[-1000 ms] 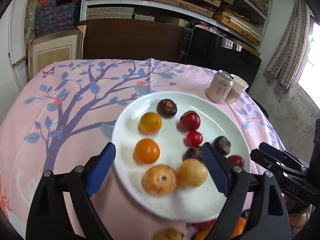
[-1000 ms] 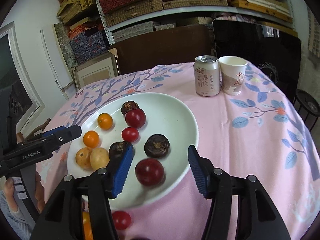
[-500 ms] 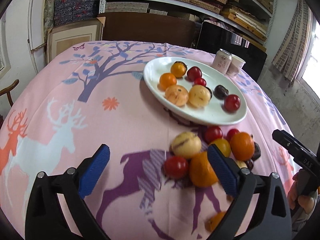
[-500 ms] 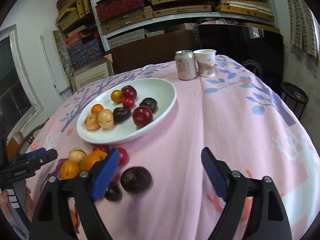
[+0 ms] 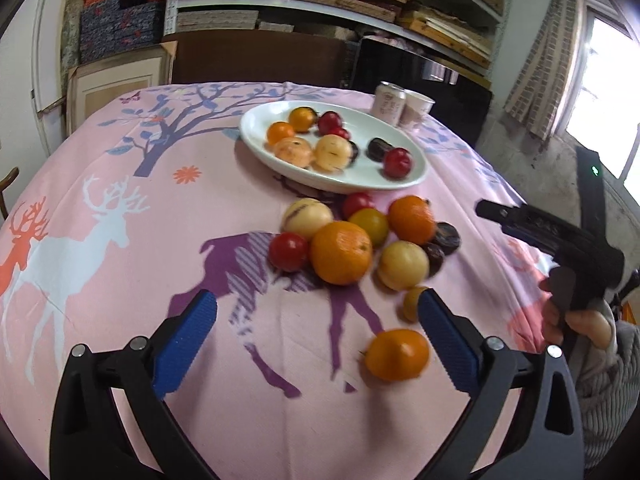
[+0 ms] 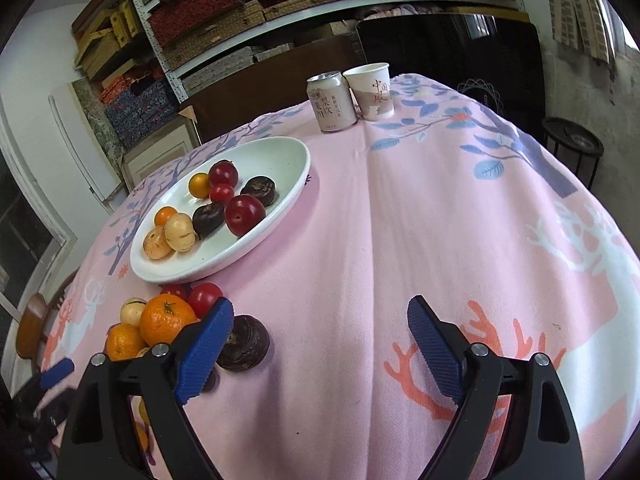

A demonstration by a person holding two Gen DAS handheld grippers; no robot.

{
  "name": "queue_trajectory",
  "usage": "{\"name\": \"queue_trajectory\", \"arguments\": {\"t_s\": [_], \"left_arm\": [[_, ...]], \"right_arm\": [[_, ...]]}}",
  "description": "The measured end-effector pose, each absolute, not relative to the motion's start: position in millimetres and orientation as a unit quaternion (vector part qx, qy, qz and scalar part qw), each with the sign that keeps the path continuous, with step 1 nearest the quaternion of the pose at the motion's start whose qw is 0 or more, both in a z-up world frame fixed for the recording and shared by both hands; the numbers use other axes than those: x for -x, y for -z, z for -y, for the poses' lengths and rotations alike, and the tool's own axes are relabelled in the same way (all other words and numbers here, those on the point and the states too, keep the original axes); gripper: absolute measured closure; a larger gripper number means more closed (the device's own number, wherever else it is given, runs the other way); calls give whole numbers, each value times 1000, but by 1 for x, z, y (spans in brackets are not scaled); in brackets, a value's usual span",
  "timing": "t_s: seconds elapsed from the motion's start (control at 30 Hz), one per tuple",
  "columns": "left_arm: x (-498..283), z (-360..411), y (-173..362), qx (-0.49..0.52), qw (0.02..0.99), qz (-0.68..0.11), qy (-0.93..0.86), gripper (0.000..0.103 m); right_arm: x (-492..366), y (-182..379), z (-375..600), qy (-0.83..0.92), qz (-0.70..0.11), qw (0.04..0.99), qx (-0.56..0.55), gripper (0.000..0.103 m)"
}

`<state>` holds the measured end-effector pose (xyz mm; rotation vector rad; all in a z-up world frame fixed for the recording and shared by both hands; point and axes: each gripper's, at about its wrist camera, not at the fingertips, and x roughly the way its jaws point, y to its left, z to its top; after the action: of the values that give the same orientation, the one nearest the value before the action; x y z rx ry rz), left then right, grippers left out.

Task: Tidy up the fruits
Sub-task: 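Withdraw both open grippers from the plate, then move the left gripper over an orange and the right gripper toward a dark purple fruit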

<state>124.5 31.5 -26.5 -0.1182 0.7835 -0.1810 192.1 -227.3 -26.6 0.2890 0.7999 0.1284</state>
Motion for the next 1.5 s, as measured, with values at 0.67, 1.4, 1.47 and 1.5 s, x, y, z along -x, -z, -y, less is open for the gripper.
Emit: {"name": "queue_trajectory", "arguments": {"t_s": [0.67,1.4,1.47,1.5], "left_arm": [[-130,-30,49,-12,905,-423,30,4],[-157,-77,50,29,905,-424,-32,4],[-163,-96,50,79,905,-418,-29,4],[-166,-102,51,93,903,-418,-31,4]], "right_arm": [[-199,38,242,-74,-418,881,-210,13],[-198,36,239,-79,-417,883,-203,13],[-198,36,239,-79,-417,882,-204,13],[-198,36,239,-79,-418,882,-203,13]]}}
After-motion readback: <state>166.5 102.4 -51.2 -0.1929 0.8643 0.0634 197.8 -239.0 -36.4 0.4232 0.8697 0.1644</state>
